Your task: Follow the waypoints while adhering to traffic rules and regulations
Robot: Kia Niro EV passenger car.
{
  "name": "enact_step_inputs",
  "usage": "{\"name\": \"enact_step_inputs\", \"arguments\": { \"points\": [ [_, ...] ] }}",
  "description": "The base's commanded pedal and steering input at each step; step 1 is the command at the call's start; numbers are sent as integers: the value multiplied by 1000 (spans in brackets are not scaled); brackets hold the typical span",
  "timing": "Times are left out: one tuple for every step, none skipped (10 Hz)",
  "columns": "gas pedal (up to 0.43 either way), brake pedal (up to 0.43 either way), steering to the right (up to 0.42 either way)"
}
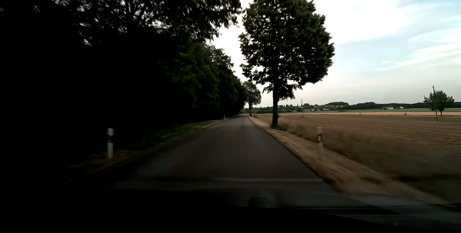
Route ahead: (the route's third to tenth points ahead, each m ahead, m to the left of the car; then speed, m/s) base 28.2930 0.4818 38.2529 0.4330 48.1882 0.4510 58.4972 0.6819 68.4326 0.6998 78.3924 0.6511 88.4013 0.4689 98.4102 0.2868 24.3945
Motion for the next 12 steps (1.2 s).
{"name": "enact_step_inputs", "arguments": {
  "points": [
    [157,6,-5],
    [157,6,-4],
    [157,6,-1],
    [169,6,0],
    [169,6,0],
    [177,6,0],
    [177,6,0],
    [177,6,0],
    [177,6,0],
    [177,6,0],
    [177,6,0],
    [169,6,0]
  ]
}}
